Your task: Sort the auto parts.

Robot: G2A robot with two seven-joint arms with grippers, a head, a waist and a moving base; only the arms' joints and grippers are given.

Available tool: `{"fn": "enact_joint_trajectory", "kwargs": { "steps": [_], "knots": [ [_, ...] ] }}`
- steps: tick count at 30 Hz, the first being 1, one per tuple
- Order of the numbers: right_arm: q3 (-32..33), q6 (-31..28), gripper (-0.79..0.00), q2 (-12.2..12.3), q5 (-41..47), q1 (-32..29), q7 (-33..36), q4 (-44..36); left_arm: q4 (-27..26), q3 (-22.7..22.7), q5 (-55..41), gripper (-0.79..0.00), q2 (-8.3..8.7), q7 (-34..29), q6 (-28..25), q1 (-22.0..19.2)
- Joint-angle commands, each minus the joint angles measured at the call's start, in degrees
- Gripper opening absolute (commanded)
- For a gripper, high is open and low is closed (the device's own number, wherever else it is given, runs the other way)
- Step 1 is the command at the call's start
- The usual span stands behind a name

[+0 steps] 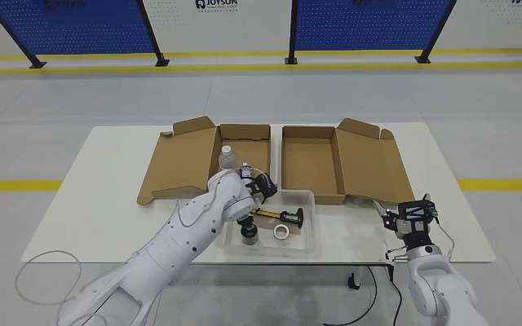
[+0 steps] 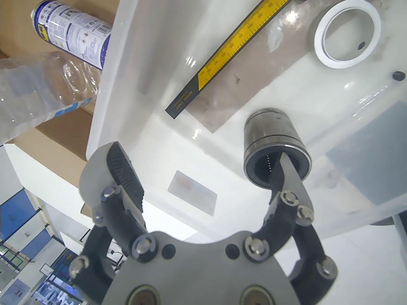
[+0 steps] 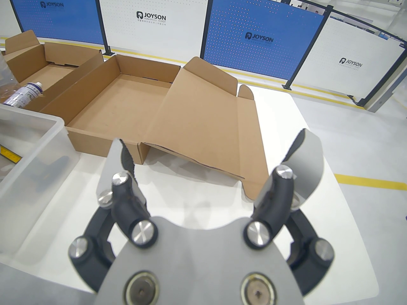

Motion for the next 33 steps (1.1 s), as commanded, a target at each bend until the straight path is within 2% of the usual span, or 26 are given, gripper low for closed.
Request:
{"fn": "enact_joint_trajectory", "kwargs": {
  "steps": [1,2,5,9,11,12,17,23,33],
  "knots": [
    [0.0,0.0,0.0,0.0,0.0,0.0,0.0,0.0,0.2,-0.2,-0.6,-0.012,-0.02,0.0,-0.3,0.1],
    [0.0,0.0,0.0,0.0,0.0,0.0,0.0,0.0,0.3,-0.4,-1.1,-0.135,-0.02,0.0,-0.5,0.1],
    [0.0,0.0,0.0,0.0,0.0,0.0,0.0,0.0,0.6,-0.5,-1.7,-0.2,-0.06,-0.3,-1.0,0.1],
    [0.0,0.0,0.0,0.0,0.0,0.0,0.0,0.0,1.2,0.0,-1.2,-0.225,-0.18,-0.4,-1.4,0.2],
    [0.0,0.0,0.0,0.0,0.0,0.0,0.0,0.0,1.5,0.2,-1.1,-0.345,-0.28,-0.4,-1.5,0.2],
    [0.0,0.0,0.0,0.0,0.0,0.0,0.0,0.0,1.7,0.3,-1.1,-0.372,-0.33,-0.3,-1.5,0.2],
    [0.0,0.0,0.0,0.0,0.0,0.0,0.0,0.0,2.5,0.7,-1.7,-0.388,-0.64,-0.2,-1.9,0.0],
    [0.0,0.0,0.0,0.0,0.0,0.0,0.0,0.0,3.6,1.2,-2.9,-0.514,-1.03,0.0,-2.6,-0.3],
    [0.0,0.0,0.0,0.0,0.0,0.0,0.0,0.0,5.8,2.0,-3.4,-0.533,-1.65,1.2,-3.0,-0.8]
  ]
}}
